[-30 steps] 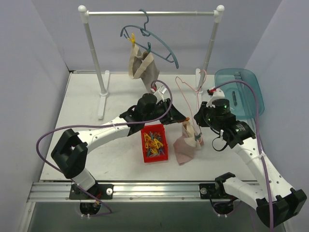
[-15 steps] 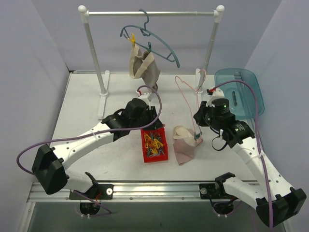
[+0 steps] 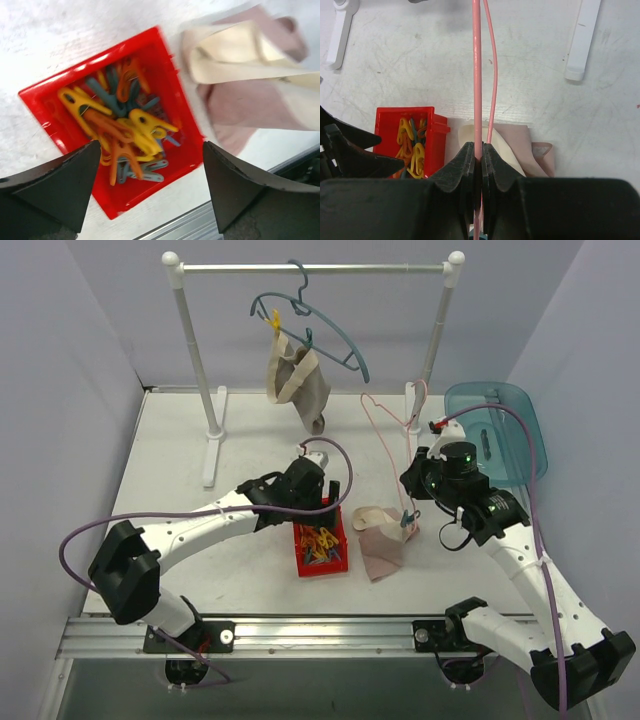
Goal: Remove the underwear clipped to the hanger
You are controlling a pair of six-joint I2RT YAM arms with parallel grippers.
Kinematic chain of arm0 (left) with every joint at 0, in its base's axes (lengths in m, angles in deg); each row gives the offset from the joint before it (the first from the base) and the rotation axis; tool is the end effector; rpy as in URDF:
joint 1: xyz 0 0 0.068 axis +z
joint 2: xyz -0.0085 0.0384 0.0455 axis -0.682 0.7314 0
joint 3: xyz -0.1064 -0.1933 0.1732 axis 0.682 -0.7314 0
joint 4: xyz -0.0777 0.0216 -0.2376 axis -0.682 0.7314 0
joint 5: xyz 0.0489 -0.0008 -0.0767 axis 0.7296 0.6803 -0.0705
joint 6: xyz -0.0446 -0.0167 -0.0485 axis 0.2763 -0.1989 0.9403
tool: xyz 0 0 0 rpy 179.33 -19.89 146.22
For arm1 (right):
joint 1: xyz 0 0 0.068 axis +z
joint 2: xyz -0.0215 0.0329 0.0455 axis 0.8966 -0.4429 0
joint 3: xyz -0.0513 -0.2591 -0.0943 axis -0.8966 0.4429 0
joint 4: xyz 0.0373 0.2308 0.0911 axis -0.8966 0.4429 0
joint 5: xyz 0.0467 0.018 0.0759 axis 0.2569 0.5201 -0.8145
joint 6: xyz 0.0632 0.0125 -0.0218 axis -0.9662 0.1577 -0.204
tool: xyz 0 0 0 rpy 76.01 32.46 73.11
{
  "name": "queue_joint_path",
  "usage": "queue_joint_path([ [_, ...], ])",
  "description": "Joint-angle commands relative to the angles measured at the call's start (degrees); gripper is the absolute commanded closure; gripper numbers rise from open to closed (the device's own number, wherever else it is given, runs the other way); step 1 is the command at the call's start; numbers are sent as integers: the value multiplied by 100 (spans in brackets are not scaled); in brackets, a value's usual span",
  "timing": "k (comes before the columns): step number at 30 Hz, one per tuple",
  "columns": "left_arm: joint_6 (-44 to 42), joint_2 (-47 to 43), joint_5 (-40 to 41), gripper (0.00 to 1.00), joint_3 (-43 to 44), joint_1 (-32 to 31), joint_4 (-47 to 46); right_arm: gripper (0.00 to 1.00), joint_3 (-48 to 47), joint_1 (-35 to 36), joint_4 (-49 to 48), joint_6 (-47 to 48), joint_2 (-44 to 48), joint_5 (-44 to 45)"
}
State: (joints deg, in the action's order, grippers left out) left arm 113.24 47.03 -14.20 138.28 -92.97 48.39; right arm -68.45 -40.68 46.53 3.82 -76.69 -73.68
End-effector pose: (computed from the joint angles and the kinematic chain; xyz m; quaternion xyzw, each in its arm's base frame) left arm 0.2114 -0.2440 0.2480 0.0908 0.9379 -0.1969 0.2708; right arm 0.2054 0.0918 0.3556 -0.0485 0.8140 0.2368 0.5282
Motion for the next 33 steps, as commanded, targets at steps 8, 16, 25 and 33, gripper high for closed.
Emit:
queue_joint_path([
  [8,462,-467,-818,3,797,-512,-1751,100,-206,44,-409,-35,-81,-144],
  [16,-618,-432,-1769,6,202,-812,-3420,100,-268,44,-417,-62,-143,-232],
  [25,-2112,-335,-1331,6,33,-1172,-3975,100,-277,44,-435,-62,-143,-460],
  [33,-2605,-265,-1286,7,-65,-1313,-4628,100,-303,44,-435,-88,-134,-531],
])
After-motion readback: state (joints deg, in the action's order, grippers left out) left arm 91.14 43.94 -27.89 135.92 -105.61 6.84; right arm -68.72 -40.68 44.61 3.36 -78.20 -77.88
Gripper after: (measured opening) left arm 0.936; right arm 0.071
